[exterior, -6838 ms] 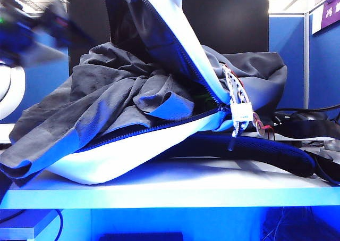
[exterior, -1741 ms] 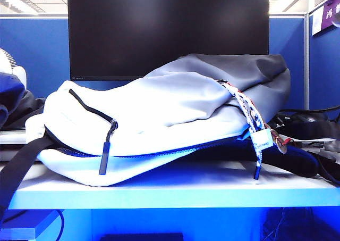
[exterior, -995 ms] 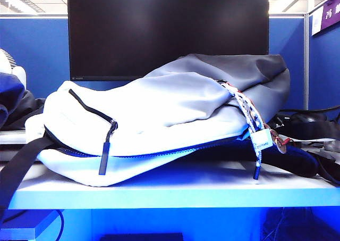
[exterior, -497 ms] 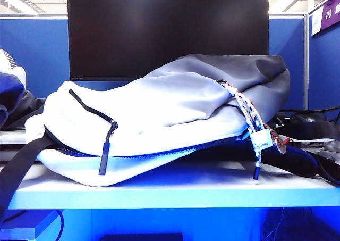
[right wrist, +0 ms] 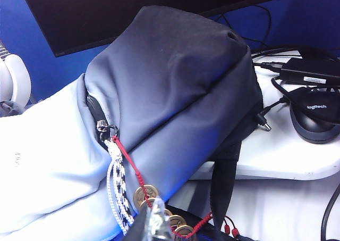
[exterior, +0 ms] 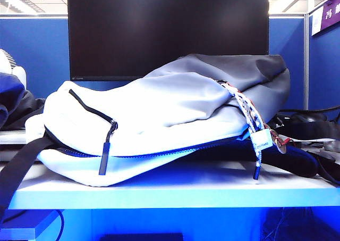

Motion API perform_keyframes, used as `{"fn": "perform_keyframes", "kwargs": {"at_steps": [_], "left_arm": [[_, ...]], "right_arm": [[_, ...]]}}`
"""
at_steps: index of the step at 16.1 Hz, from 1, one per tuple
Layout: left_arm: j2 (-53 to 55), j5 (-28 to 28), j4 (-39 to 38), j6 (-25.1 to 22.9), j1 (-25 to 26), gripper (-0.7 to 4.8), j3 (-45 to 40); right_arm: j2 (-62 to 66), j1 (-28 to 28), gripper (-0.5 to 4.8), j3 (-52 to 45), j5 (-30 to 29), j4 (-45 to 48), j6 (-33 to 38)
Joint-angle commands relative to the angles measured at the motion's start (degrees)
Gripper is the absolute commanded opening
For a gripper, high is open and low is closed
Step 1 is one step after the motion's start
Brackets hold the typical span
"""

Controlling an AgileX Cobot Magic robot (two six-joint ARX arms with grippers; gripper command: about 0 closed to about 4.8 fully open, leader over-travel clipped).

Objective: Take the gray clothes out of the backpack.

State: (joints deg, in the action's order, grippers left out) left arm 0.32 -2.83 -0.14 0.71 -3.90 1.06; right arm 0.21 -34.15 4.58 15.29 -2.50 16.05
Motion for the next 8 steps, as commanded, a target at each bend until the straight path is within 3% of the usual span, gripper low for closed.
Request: {"fn": "perform_keyframes", "kwargs": {"at_steps": [1, 8], "left_arm": [[-0.13, 0.07, 2.47, 0.09, 0.17, -0.05, -0.63], [-0.13, 0.17, 2.75, 0.15, 1.64, -0.05, -0.63]], "right_arm": [[-0.07, 0.02, -0.07, 0.2, 0.09, 0.59, 0.02], [-0.07, 0.02, -0.07, 0.2, 0.09, 0.59, 0.02]]}}
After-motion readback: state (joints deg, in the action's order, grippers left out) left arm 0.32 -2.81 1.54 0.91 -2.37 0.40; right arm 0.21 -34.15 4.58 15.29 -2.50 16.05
